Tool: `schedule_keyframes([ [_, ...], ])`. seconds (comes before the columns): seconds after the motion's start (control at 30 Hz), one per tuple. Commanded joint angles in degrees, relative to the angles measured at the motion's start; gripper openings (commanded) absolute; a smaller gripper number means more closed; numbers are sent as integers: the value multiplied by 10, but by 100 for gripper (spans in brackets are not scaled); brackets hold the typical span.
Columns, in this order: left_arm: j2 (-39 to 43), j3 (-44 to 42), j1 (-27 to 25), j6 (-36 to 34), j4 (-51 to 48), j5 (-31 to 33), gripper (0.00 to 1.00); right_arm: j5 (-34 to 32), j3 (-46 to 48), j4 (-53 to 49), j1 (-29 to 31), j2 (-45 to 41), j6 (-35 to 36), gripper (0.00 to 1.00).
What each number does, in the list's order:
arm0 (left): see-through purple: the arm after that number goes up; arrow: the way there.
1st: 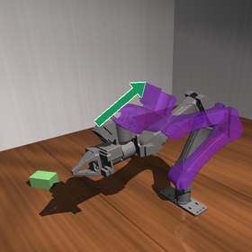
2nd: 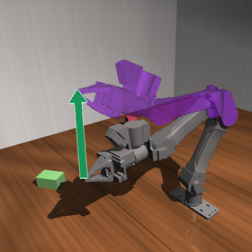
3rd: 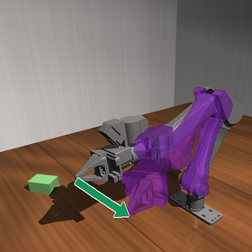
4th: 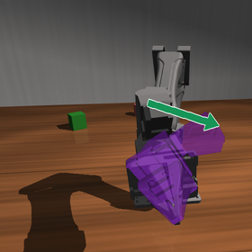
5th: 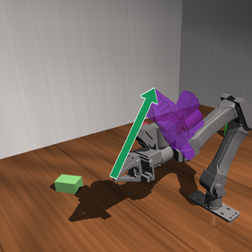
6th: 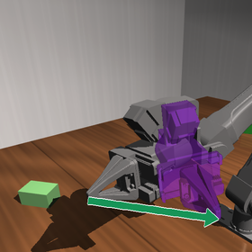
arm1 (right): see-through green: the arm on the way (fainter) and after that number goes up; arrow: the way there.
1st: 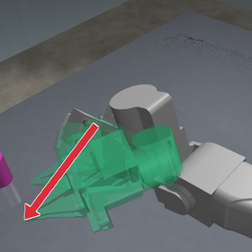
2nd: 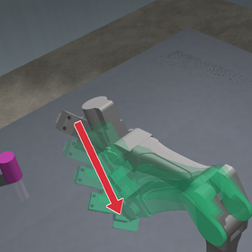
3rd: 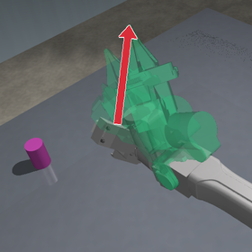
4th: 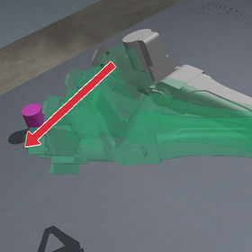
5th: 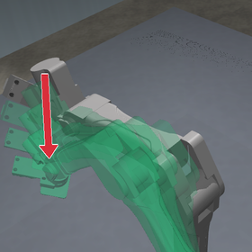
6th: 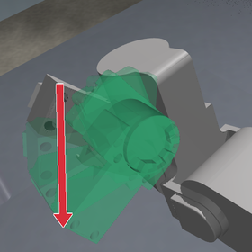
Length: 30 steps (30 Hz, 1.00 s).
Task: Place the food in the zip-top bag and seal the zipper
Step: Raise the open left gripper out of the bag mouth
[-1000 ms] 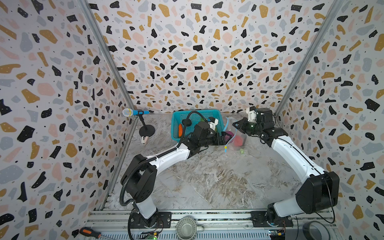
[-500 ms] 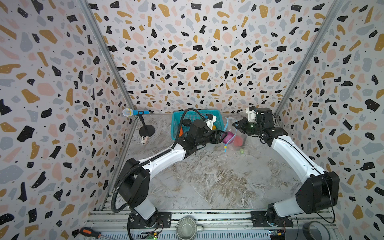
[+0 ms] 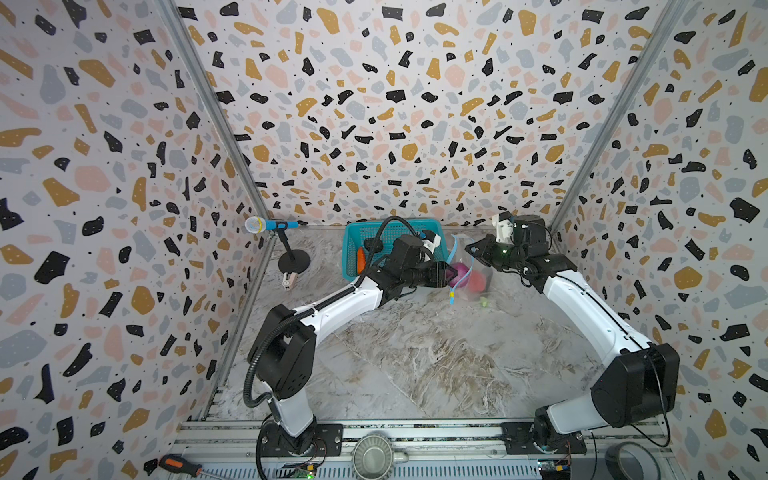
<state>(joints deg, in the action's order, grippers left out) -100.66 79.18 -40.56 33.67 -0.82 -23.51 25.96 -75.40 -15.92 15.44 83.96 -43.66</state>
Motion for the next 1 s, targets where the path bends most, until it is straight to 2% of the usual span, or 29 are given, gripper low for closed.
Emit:
schedule_keyframes([
  [0.0,-12,24,-9,13,29,-28,47,5,-17,8,2,-7,1,0],
  [0.37,-41,39,-19,17,25,-29,46,7,-18,12,5,-10,-3,0],
  [0.47,-50,46,-19,11,17,-29,50,6,-17,12,5,-12,-3,0],
  [0.6,-53,53,-19,3,15,-30,71,5,-15,10,5,-14,-1,0],
  [0.67,-47,53,-19,3,21,-35,76,4,-15,9,4,-15,0,0],
  [0.97,1,15,-9,2,50,-41,74,2,-18,5,-4,-15,4,0],
])
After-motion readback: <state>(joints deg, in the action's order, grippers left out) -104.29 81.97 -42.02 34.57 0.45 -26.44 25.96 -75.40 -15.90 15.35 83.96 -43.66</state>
